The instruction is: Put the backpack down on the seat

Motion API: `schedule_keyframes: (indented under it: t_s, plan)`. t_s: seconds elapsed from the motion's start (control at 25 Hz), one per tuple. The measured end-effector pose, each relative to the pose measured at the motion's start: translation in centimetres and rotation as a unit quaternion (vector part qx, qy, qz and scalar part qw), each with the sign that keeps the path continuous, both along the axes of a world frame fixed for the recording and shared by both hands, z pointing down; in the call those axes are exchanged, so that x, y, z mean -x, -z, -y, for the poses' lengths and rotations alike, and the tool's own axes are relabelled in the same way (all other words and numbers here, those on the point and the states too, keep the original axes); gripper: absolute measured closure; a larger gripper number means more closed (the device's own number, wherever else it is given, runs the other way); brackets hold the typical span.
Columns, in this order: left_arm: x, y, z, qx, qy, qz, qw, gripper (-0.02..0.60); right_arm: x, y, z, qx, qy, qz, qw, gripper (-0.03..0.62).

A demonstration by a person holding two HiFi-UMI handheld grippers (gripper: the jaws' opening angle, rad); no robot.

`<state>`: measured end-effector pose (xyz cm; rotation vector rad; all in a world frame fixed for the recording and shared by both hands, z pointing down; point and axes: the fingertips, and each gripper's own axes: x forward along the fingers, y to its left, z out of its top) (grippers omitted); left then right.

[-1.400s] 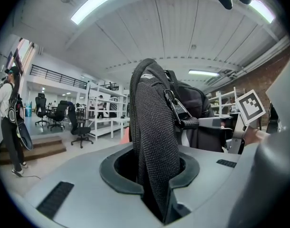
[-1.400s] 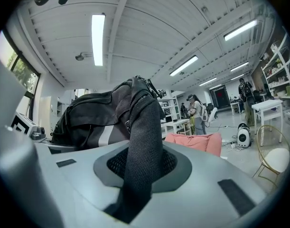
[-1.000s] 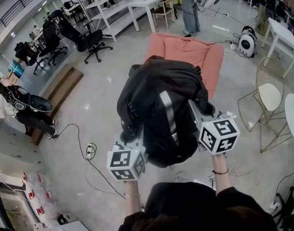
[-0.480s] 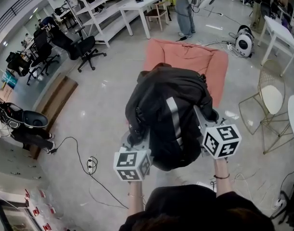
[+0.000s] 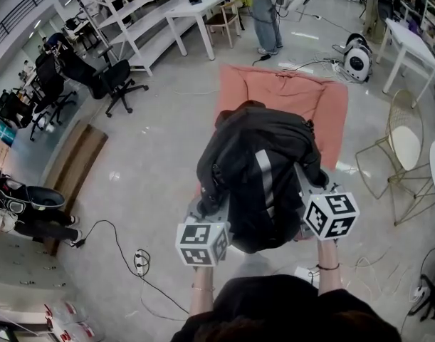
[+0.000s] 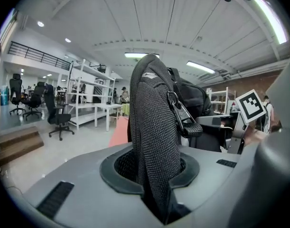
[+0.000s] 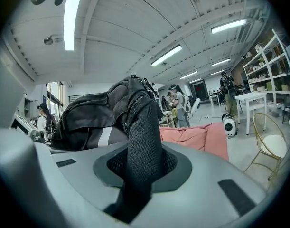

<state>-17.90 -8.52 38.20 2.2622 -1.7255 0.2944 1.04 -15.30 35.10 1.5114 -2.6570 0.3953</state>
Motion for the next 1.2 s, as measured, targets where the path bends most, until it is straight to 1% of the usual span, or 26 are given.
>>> schedule_keyframes:
  t_s: [0.28,0.52,0.76,0.96,1.2]
  plan:
    - [2.1,-2.1,4.3,0.018,-0.036,-0.007,0.9992,0.483,1.8,-2.1,3.1,0.016,-0.029,-0.004,0.999,0.517]
    - [2.8,-4.0,7.2,0.037,-0.051,-0.015,0.9979,0.483,2.4,-3.7,5.2,0.031,-0.037,-0.012,0.999,0.517]
    - [2.2,-6.8,10.8,0.059,-0.053,-0.025,0.9965,0.483,1.8,-6.4,8.6,0.051,-0.046,-0.021,0.997,0.517]
    - [2.5,-9.7,14.2,0.079,-0.045,-0.03,0.9954,0.483,2.2,-9.0,11.9,0.07,-0.04,-0.025,0.996,0.517]
    - [1.9,-12.9,18.0,0.109,-0.04,-0.035,0.9927,0.483,1.7,-12.3,15.8,0.097,-0.035,-0.028,0.994,0.517]
